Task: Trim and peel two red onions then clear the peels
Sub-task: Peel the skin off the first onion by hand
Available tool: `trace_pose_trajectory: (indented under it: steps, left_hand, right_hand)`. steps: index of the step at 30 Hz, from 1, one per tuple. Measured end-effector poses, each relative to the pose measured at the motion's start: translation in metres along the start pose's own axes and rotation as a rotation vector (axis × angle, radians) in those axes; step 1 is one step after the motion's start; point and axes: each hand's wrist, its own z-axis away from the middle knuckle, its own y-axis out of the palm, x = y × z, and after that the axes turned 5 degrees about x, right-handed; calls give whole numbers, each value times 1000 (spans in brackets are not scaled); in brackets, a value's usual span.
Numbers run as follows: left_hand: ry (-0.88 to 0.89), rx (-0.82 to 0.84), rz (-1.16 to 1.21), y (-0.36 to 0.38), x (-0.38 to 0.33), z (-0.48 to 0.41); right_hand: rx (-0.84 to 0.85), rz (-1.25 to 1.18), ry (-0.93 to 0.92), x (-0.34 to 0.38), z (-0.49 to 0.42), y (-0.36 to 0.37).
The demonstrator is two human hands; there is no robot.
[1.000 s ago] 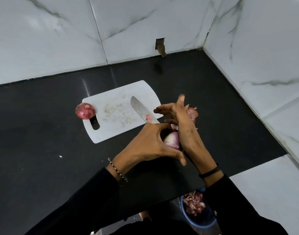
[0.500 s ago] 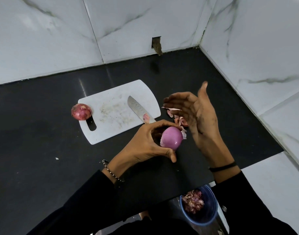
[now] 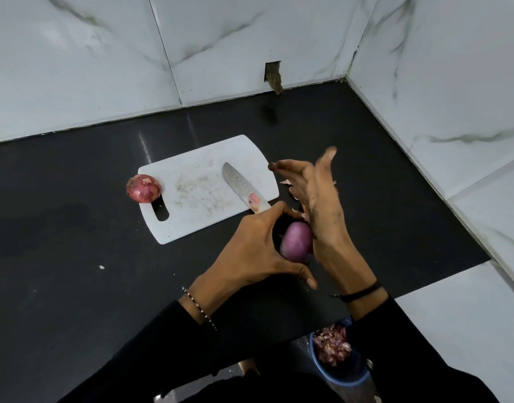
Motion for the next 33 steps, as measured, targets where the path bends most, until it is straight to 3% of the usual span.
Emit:
trace_pose_trajectory:
  steps: [7, 11, 15, 21, 26, 33]
  left_hand:
    - [48, -54, 173, -5, 7, 3]
    - [43, -37, 237, -8, 10, 7]
    - [29, -34, 338, -7, 10, 10]
    - [2, -66, 444, -7, 12, 10]
    - [-121, -154, 536, -2, 9, 6]
    - [-221, -122, 664, 2, 8, 7]
  right_hand:
    - [68, -164, 188, 1, 1, -13]
    - [34, -158, 135, 1, 6, -24]
    - [18, 10, 79, 3, 12, -30]
    - [-33, 271, -158, -3, 18, -37]
    - [-36, 199, -204, -7, 17, -33]
    - [-143, 214, -167, -9, 21, -29]
